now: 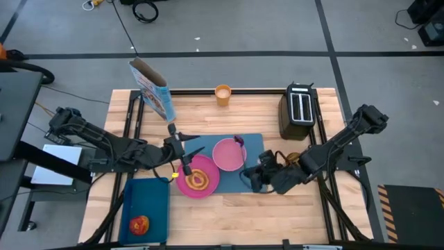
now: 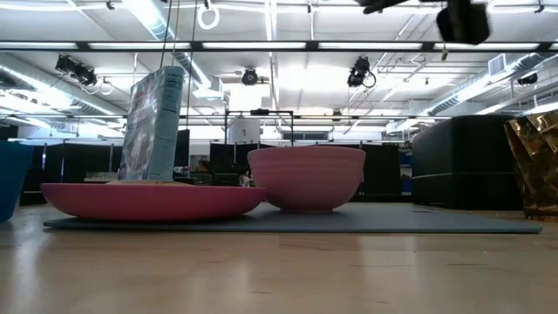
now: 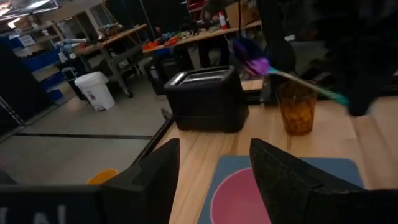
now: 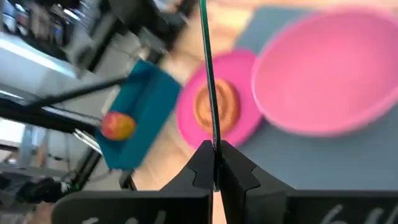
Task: Arrange a breakfast setting
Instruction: Put the blue spoon on the blue tablemat to the right of the pink bowl
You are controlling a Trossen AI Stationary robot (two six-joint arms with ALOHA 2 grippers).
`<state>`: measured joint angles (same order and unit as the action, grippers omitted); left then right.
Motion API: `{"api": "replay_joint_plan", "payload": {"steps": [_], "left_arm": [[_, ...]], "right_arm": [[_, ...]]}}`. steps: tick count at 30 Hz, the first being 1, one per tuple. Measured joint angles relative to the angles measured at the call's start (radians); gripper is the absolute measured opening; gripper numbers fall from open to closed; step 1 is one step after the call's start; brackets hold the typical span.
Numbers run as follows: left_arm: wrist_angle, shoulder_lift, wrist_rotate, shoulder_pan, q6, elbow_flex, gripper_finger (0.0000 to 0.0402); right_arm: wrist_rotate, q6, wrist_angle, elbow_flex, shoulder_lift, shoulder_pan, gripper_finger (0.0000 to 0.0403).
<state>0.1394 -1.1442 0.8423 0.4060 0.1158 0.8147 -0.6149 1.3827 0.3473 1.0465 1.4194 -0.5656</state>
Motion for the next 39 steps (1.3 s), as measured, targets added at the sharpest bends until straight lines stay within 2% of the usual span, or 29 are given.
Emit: {"api": "replay_joint_plan", "payload": {"steps": [5, 10, 14, 19, 23, 29, 35, 39], "left_arm": [[0.000, 0.000, -0.001, -0.004, -0.007, -0.045, 0.0201], [0.004, 0.000, -0.001, 0.013, -0.008, -0.104, 0.0201], [0.006, 0.000, -0.003, 0.029, -0.021, -0.134, 0.0201], [-0.016, 0.000, -0.023, 0.059, -0.031, -0.137, 0.0201], [-0.017, 0.000, -0.042, 0.085, -0.034, -0.137, 0.0201], [-0.066, 0.000, -0.044, 0.154, -0.061, -0.137, 0.0201], [-0.081, 0.000, -0.044, 0.224, -0.065, -0.137, 0.0201], [-0.128, 0.000, -0.044, 0.265, -0.095, -0.137, 0.0201]], "right_arm": [[0.106, 0.298, 0.106, 0.054, 0.070, -0.069, 0.0013], [0.112, 0.637, 0.101, 0.046, 0.147, -0.172, 0.0013], [0.136, 0.833, 0.102, 0.045, 0.206, -0.229, 0.0013], [0.225, 0.852, 0.055, 0.044, 0.274, -0.214, 0.0013], [0.298, 0.847, 0.140, 0.044, 0.307, -0.148, 0.0013], [0.355, 0.848, 0.226, 0.044, 0.293, -0.064, 0.0013], [0.458, 0.840, 0.236, 0.032, 0.299, 0.004, 0.0013], [0.486, 0.843, 0.225, 0.008, 0.284, 0.048, 0.0013]]}}
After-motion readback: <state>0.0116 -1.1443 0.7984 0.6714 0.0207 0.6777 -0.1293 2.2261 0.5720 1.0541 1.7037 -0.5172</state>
